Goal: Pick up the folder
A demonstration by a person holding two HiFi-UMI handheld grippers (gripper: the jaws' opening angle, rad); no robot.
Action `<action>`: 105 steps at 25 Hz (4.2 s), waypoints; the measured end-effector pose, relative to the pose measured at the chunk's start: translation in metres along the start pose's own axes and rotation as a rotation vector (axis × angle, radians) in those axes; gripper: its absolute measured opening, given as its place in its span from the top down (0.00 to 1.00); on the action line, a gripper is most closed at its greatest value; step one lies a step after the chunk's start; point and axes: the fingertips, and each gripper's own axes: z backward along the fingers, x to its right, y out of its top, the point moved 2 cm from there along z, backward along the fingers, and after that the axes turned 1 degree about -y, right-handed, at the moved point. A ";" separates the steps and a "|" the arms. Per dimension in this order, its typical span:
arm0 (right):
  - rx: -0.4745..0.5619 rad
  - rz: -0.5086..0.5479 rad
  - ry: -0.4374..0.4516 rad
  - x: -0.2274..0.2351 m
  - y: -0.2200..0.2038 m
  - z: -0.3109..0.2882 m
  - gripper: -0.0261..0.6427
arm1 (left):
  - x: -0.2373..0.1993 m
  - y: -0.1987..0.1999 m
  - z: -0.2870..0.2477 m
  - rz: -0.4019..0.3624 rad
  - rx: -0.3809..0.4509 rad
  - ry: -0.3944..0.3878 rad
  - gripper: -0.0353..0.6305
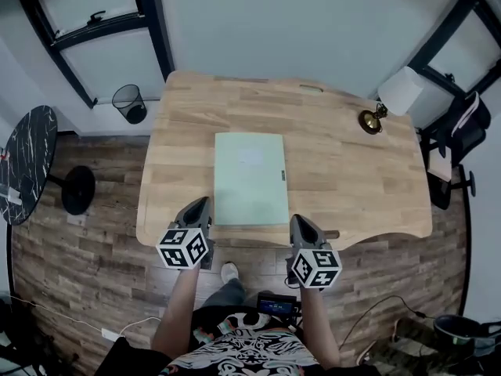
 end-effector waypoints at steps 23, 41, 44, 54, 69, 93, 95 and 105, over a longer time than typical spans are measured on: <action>0.016 -0.024 -0.001 0.036 0.023 -0.067 0.95 | -0.026 0.009 -0.067 -0.062 -0.055 0.060 0.94; -0.150 -0.123 0.030 0.068 -0.001 -0.136 0.88 | -0.059 -0.021 -0.110 0.011 -0.177 0.079 0.78; -0.198 -0.154 0.065 0.070 -0.010 -0.149 0.78 | -0.065 -0.029 -0.116 0.037 -0.211 0.073 0.73; -0.295 -0.276 0.141 0.066 -0.025 -0.173 0.56 | -0.068 -0.040 -0.129 0.153 -0.260 0.014 0.57; -0.346 -0.343 0.182 0.065 -0.041 -0.192 0.55 | -0.069 -0.055 -0.143 0.259 -0.295 0.001 0.56; -0.310 -0.340 0.131 0.062 -0.037 -0.188 0.56 | -0.066 -0.052 -0.142 0.278 -0.307 0.047 0.57; -0.304 -0.338 0.124 0.062 -0.036 -0.187 0.56 | -0.065 -0.052 -0.142 0.278 -0.311 0.045 0.57; -0.276 -0.325 0.126 0.061 -0.029 -0.184 0.56 | -0.062 -0.044 -0.142 0.268 -0.291 0.042 0.57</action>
